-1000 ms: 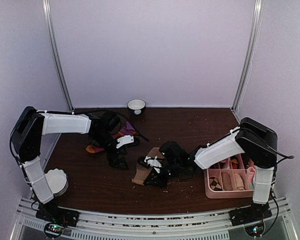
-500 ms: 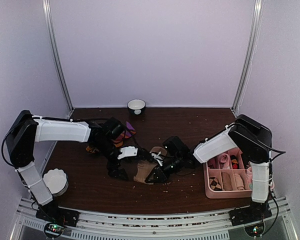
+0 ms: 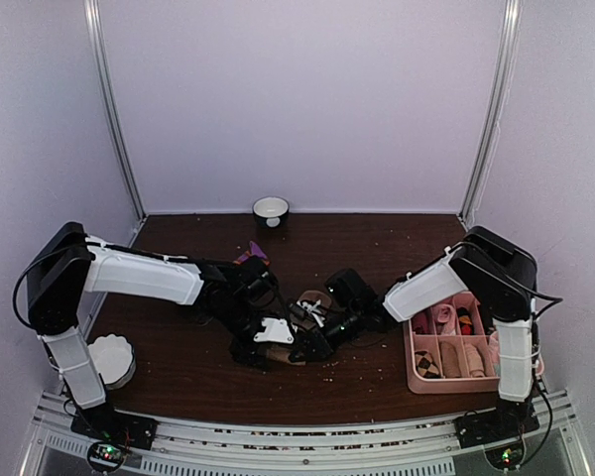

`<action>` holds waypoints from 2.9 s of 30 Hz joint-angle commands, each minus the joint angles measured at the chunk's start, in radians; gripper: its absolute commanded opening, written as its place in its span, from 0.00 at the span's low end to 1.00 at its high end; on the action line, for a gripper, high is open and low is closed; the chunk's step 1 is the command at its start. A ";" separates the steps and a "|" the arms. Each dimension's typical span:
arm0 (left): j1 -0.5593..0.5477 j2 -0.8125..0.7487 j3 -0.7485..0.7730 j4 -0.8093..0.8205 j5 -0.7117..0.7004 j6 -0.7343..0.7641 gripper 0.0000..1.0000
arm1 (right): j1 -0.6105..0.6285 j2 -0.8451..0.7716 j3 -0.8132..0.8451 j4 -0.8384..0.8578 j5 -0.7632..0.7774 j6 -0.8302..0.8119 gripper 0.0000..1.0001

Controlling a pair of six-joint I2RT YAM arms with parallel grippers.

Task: Roll the socks
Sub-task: Roll the sock at the center of the board.

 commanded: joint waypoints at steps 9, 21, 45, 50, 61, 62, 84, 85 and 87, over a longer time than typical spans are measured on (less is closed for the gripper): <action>-0.017 0.131 0.077 0.004 -0.064 -0.040 0.13 | -0.028 0.079 -0.046 -0.164 0.131 0.061 0.00; 0.111 0.270 0.230 -0.235 0.287 -0.171 0.03 | -0.027 -0.126 -0.212 0.133 0.351 0.090 0.46; 0.232 0.569 0.510 -0.704 0.472 -0.152 0.01 | 0.084 -0.464 -0.606 0.642 0.921 0.079 1.00; 0.241 0.608 0.540 -0.762 0.491 -0.130 0.02 | 0.045 -0.356 -0.619 0.851 0.663 0.061 1.00; 0.253 0.661 0.600 -0.799 0.482 -0.152 0.01 | 0.334 -0.396 -0.502 0.445 0.990 -0.465 0.94; 0.253 0.665 0.606 -0.799 0.476 -0.156 0.01 | 0.345 -0.377 -0.468 0.414 1.004 -0.495 0.91; 0.255 0.666 0.596 -0.766 0.424 -0.158 0.03 | 0.334 -0.108 -0.101 0.115 0.855 -0.650 0.19; 0.255 0.655 0.588 -0.747 0.406 -0.163 0.02 | 0.332 -0.106 -0.097 0.105 0.842 -0.644 0.13; 0.255 0.627 0.569 -0.711 0.377 -0.165 0.03 | 0.325 -0.106 -0.093 0.082 0.810 -0.626 0.02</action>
